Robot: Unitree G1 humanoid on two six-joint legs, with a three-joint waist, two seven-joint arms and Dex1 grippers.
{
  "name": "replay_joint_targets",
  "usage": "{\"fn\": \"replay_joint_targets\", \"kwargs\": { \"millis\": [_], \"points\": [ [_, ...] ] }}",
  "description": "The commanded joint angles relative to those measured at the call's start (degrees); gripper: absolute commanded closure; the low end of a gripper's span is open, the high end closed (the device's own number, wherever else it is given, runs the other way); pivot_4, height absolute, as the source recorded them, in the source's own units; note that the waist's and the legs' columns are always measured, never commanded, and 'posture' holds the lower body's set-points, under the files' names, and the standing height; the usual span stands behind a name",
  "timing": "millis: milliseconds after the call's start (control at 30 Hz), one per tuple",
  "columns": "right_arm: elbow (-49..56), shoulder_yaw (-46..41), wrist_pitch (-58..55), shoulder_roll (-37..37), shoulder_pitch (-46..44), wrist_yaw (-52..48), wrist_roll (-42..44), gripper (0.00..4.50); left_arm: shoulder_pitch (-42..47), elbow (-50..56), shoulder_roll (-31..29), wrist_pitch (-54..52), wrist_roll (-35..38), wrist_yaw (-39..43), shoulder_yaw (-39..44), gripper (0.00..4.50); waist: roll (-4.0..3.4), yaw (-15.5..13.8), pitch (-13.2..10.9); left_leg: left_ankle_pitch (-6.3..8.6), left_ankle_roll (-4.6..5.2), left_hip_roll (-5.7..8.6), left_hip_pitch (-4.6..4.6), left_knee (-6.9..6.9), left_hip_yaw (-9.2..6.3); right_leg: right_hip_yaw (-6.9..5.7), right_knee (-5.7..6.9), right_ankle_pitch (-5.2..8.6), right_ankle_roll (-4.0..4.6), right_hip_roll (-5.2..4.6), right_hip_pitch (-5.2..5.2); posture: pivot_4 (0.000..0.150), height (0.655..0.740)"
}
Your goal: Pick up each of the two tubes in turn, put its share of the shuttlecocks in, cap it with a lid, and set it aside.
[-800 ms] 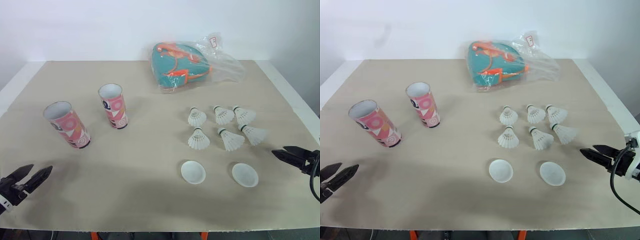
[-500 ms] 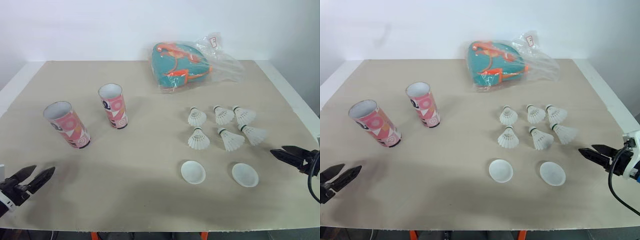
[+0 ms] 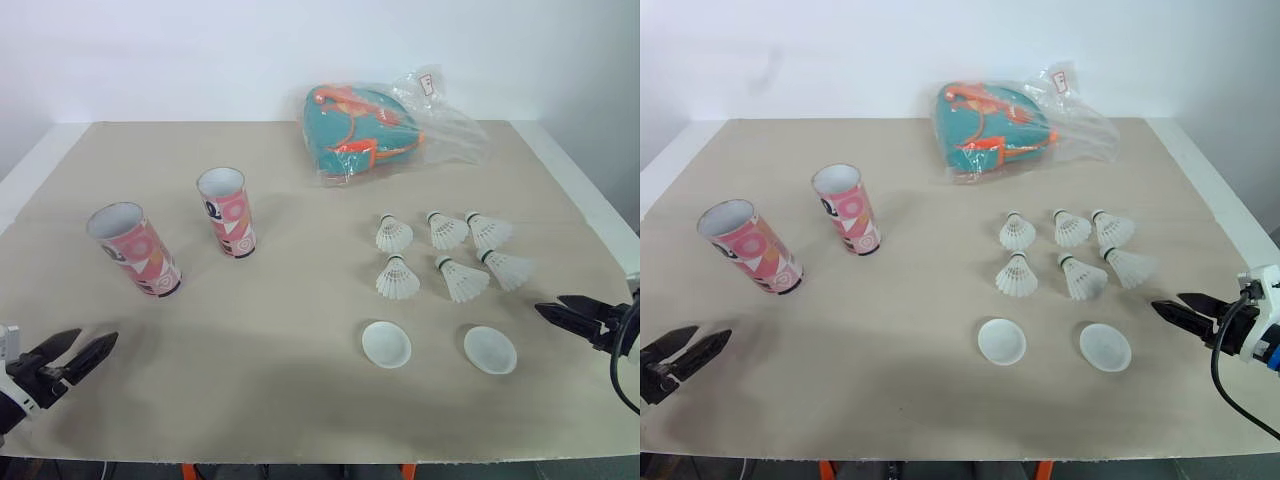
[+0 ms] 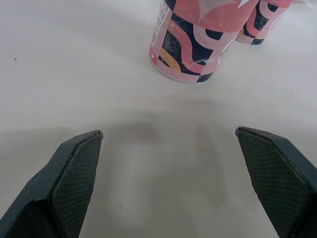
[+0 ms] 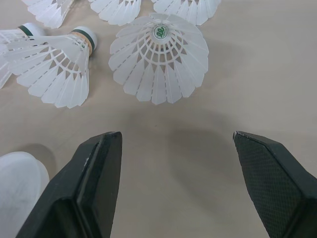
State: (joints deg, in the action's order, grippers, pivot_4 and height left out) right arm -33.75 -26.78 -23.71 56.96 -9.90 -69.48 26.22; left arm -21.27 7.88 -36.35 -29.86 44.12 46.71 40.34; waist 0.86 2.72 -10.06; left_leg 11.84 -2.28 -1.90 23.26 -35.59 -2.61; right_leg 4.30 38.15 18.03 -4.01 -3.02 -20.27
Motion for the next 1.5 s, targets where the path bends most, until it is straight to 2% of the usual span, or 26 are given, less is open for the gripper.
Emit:
{"fn": "replay_joint_targets", "kwargs": {
  "millis": [33, 200, 333, 467, 567, 733, 833, 967, 1267, 1500],
  "points": [
    [1.9, -1.1, 0.0, 0.8, -0.2, -0.2, 0.9, 0.65, -0.1, 1.5, 0.6, 0.4, 0.4, 0.0, 0.2, 0.0, 0.0, 0.0, 0.0, 0.0, 0.0, 0.0, 0.0, 0.0, 0.0, 0.0, 0.0, 0.0, 0.0, 0.0, 0.0, 0.15, 0.74],
    [7.2, -2.8, -1.4, 1.6, 1.8, -1.5, 2.6, 0.65, 0.1, 1.5, 1.5, 0.0, 0.6, -1.3, 0.5, 0.0, 0.0, 0.0, 0.0, 0.0, 0.0, 0.0, 0.0, 0.0, -0.01, 0.0, 0.0, 0.0, 0.0, 0.0, 0.0, 0.15, 0.74],
    [22.5, -5.3, -6.4, -0.4, 3.4, 0.8, 8.4, 0.65, 0.5, -1.5, 3.0, 1.2, -0.1, -0.1, -0.9, 0.0, -0.12, 0.0, 0.1, 0.0, 0.0, 0.0, 0.01, 0.0, 0.01, 0.03, 0.01, -0.01, -0.02, 0.0, 0.0, 0.15, 0.74],
    [40.5, -4.3, -14.2, -4.6, 2.3, 5.1, 18.4, 0.65, 6.2, -4.4, 5.3, -0.2, 2.9, -4.6, 0.4, 0.0, 0.04, -0.1, 0.1, 0.0, 0.0, -0.22, -0.01, -0.04, -0.08, -0.04, 0.03, -0.06, 0.07, 0.2, 0.01, 0.15, 0.74],
    [49.9, -1.9, -19.0, -7.4, -1.4, 8.6, 26.2, 0.65, 7.9, -5.3, 5.1, 3.1, 1.0, -1.2, -1.9, 0.0, 0.04, -0.2, 0.1, -0.02, -0.02, -0.29, 0.01, -0.06, -0.11, -0.05, 0.05, -0.13, 0.12, 0.28, 0.0, 0.15, 0.74],
    [59.2, 7.5, -22.7, -13.8, -8.4, 16.2, 32.1, 0.65, 11.4, -6.2, 4.5, 12.0, -4.9, 2.5, -5.9, 0.0, 0.34, -0.3, 0.0, -0.02, -0.03, -0.3, 0.08, -0.05, -0.11, -0.06, 0.01, -0.14, 0.12, 0.28, -0.05, 0.15, 0.74],
    [62.0, 16.9, -23.7, -17.0, -11.7, 20.4, 27.7, 0.65, 12.9, -7.3, 4.5, 18.7, -11.2, 4.0, -10.9, 0.0, 0.33, -0.3, 0.0, -0.03, -0.03, -0.38, 0.1, -0.03, -0.1, -0.05, 0.02, -0.19, 0.21, 0.35, -0.13, 0.15, 0.74],
    [62.2, 20.3, -24.1, -17.0, -12.3, 20.1, 27.5, 0.65, 15.9, -9.5, 5.3, 21.9, -14.2, 3.2, -14.2, 0.0, 0.34, -0.6, 0.0, -0.02, -0.04, -0.44, 0.19, -0.03, -0.08, -0.05, 0.01, -0.21, 0.23, 0.39, -0.23, 0.15, 0.74],
    [63.2, 27.7, -21.7, -17.1, -12.1, 20.5, 20.0, 0.65, 22.2, -15.3, 6.2, 23.6, -13.7, 1.6, -14.8, 0.0, 0.35, -0.8, 0.0, -0.03, -0.04, -0.82, 0.63, -0.15, -0.11, -0.08, 0.27, -0.4, 0.48, 0.83, -0.86, 0.15, 0.74],
    [63.4, 28.8, -19.3, -17.7, -10.4, 20.4, 17.1, 0.65, 24.7, -19.9, 5.8, 25.5, -14.7, 0.9, -14.8, 0.0, 0.35, -0.8, 0.0, -0.04, -0.05, -0.85, 0.66, -0.26, -0.09, -0.06, 0.45, -0.41, 0.51, 0.86, -0.94, 0.15, 0.74]
  ]
}}
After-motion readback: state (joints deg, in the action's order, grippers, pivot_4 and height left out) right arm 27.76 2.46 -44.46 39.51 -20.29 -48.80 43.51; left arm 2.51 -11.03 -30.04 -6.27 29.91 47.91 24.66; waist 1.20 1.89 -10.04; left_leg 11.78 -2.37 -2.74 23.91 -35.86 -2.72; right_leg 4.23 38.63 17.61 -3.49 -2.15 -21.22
